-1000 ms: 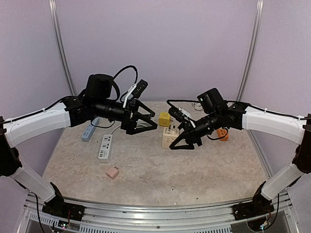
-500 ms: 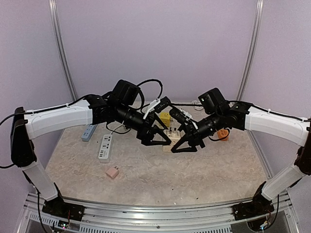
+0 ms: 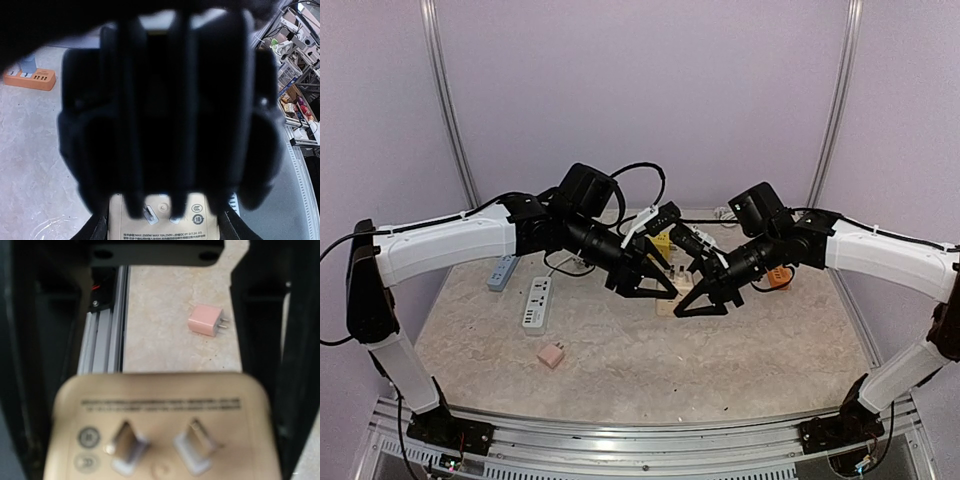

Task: Insert the plug
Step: Pass from the right arm to the left

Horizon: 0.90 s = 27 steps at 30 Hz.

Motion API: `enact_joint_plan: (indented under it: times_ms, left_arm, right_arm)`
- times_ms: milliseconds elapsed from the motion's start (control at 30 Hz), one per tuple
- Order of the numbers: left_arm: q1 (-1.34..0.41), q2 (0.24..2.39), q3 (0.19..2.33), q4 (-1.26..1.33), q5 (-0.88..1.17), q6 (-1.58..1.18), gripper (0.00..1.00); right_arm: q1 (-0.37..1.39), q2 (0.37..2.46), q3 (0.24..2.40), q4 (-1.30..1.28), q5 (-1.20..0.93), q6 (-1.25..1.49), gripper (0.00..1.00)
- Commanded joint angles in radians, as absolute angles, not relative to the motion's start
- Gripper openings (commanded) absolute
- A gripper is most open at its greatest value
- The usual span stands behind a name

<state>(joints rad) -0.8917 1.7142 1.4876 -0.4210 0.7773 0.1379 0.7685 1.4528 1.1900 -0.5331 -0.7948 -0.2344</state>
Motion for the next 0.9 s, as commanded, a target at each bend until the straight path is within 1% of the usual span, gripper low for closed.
enact_joint_plan:
  times_ms: [0,33,67,200,267,333,433,500,600,733,867]
  left_arm:
    - [-0.896,1.725,1.507,-0.452,0.763,0.13,0.19]
    - [-0.896,1.719,1.504,-0.448,0.758,0.13,0.16]
    - [-0.895,1.714,1.501,-0.44,0.752,0.128,0.13]
    - [-0.876,1.678,1.451,-0.351,0.754,0.091,0.07]
    - [-0.851,1.649,1.409,-0.274,0.772,0.046,0.04]
    - [-0.819,1.621,1.362,-0.185,0.794,-0.009,0.01]
    - [-0.781,1.574,1.291,-0.05,0.786,-0.109,0.0]
    - [-0.762,1.547,1.242,0.069,0.771,-0.172,0.0]
    - [-0.748,1.506,1.14,0.295,0.728,-0.283,0.0]
    - [-0.756,1.489,1.028,0.635,0.66,-0.421,0.0]
    - [-0.797,1.523,0.971,0.852,0.627,-0.439,0.0]
  right_arm:
    - [0.784,1.393,1.186,-0.486,-0.759,-0.238,0.0]
    - [0.783,1.39,1.185,-0.482,-0.747,-0.235,0.03]
    - [0.784,1.384,1.186,-0.476,-0.737,-0.23,0.18]
    - [0.767,1.355,1.175,-0.441,-0.696,-0.202,0.55]
    - [0.754,1.327,1.161,-0.411,-0.693,-0.184,0.65]
    - [0.738,1.291,1.141,-0.373,-0.702,-0.167,0.78]
    - [0.716,1.22,1.096,-0.275,-0.734,-0.135,0.96]
    - [0.706,1.18,1.051,-0.193,-0.739,-0.101,0.99]
    - [0.697,1.13,0.976,-0.029,-0.742,-0.017,1.0]
    - [0.695,1.092,0.855,0.265,-0.73,0.147,1.0]
    - [0.692,1.101,0.77,0.515,-0.693,0.274,1.0]
